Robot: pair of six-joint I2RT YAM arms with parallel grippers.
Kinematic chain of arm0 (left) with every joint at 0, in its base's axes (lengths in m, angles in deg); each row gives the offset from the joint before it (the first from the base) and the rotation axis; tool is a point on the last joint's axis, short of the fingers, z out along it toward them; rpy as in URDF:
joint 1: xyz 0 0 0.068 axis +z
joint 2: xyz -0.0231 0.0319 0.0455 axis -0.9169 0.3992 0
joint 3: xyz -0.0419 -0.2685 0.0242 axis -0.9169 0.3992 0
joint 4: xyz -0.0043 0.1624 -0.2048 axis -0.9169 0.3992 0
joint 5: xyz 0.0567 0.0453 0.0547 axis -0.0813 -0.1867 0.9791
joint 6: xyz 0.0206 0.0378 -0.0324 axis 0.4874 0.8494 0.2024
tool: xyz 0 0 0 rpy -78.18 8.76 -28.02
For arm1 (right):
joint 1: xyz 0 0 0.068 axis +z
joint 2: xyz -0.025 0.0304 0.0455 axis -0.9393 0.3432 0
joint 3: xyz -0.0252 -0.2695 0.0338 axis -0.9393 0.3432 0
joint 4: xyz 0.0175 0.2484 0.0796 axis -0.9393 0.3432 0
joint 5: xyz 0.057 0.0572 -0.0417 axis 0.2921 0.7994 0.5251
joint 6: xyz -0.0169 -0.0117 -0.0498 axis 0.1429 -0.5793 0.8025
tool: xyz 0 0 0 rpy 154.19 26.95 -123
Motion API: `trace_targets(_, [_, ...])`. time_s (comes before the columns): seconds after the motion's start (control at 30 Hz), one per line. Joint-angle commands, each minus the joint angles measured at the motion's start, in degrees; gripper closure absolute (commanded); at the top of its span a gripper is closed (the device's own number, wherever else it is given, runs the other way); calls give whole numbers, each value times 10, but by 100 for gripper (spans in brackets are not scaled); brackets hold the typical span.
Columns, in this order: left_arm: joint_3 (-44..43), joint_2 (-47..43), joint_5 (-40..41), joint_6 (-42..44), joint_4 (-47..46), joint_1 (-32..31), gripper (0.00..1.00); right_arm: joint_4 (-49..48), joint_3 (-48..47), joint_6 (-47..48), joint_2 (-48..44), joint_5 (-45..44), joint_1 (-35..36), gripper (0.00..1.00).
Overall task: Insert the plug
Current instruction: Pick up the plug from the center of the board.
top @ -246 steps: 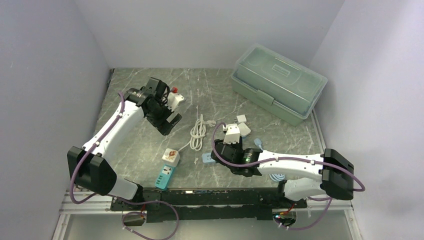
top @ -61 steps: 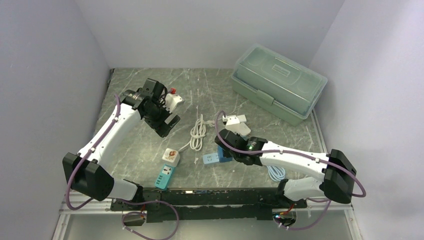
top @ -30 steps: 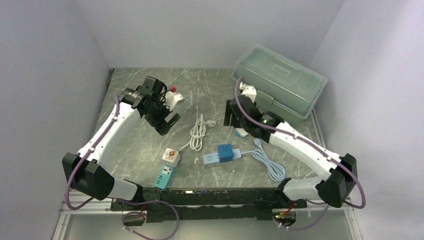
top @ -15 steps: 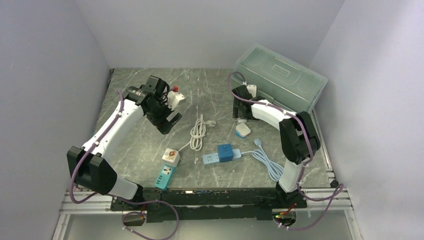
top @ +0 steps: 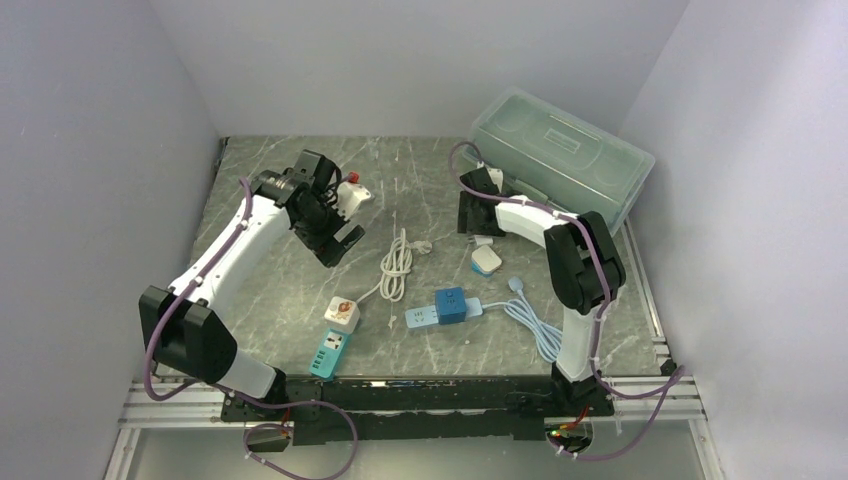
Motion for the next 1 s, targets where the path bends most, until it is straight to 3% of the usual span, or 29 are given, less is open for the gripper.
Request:
trace_targets(0.0, [-21,0,7,15,-10,2,0,-7,-13,-3,-9,16,-3,30])
trace_targets(0.07, [-19,0,8,15,-12,2,0,-15,-4,-3,-15,16,-3,36])
trace_targets(0.23, [-21,-3,9,13,-12,2,0,-17,-11,-1,-16,7,-3,67])
trace_targets(0.4, [-24,-5,2,6,-9,2,0,-8,-48,10,-28,-3,-2,79])
trace_targets(0.73, [-38,-23,-15,2,-36,2,0,-1,-87,10,-150,15,72,80])
trace_targets(0.97, [-4,-87,-101,31,-104,2,0,-24,-65,-23,-213,40,146,79])
